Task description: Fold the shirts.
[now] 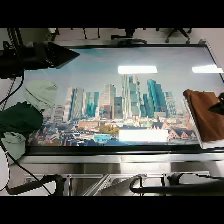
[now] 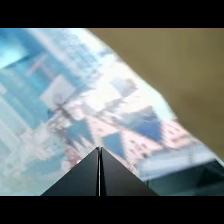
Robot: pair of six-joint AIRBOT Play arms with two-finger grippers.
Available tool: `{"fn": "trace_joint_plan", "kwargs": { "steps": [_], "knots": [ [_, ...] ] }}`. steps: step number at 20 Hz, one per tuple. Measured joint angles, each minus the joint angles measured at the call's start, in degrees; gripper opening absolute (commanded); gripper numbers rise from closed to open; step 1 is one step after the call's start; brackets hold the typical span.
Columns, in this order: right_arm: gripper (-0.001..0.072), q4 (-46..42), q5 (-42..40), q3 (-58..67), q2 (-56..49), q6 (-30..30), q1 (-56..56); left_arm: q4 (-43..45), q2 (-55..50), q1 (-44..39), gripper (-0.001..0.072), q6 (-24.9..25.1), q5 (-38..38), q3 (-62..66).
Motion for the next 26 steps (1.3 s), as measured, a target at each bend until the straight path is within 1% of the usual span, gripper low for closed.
{"fn": "trace_joint_plan", "kwargs": {
  "steps": [2, 4, 6, 9, 11, 14, 18, 26],
  "knots": [
    [0.0019, 1.5, -3.6, -4.7, 3.7, -2.6, 6.3, 6.0, 2.8, -1.3, 0.0007, 0.3, 0.4, -3.4],
    [0.0019, 2.3, -7.6, -12.0, 8.8, -4.8, 12.9, 12.4, 7.1, -2.9, 0.0007, 0.5, 1.8, -9.9],
    [0.0019, 2.8, -11.5, -20.4, 14.6, -6.1, 19.3, 16.7, 11.6, -4.6, 0.0008, 0.6, 3.3, -17.7],
    [0.002, 3.1, -16.5, -31.1, 22.4, -7.1, 27.5, 20.9, 18.0, -6.9, 0.0008, 0.6, 6.3, -29.2],
    [0.002, 3.2, -18.6, -35.3, 25.9, -7.4, 31.2, 22.3, 21.6, -8.1, 0.0009, 0.7, 8.5, -35.6],
    [0.002, 3.5, -20.2, -38.3, 28.7, -7.6, 34.1, 23.5, 26.3, -9.2, 0.0011, 0.7, 11.6, -42.9],
    [0.002, 3.8, -20.5, -39.5, 29.9, -7.8, 35.4, 24.0, 30.7, -9.7, 0.0011, 0.7, 14.1, -49.1],
    [0.002, 4.0, -19.9, -40.0, 30.1, -7.7, 35.8, 24.2, 33.8, -9.8, 0.0012, 0.5, 15.6, -52.4]
  ]
}}
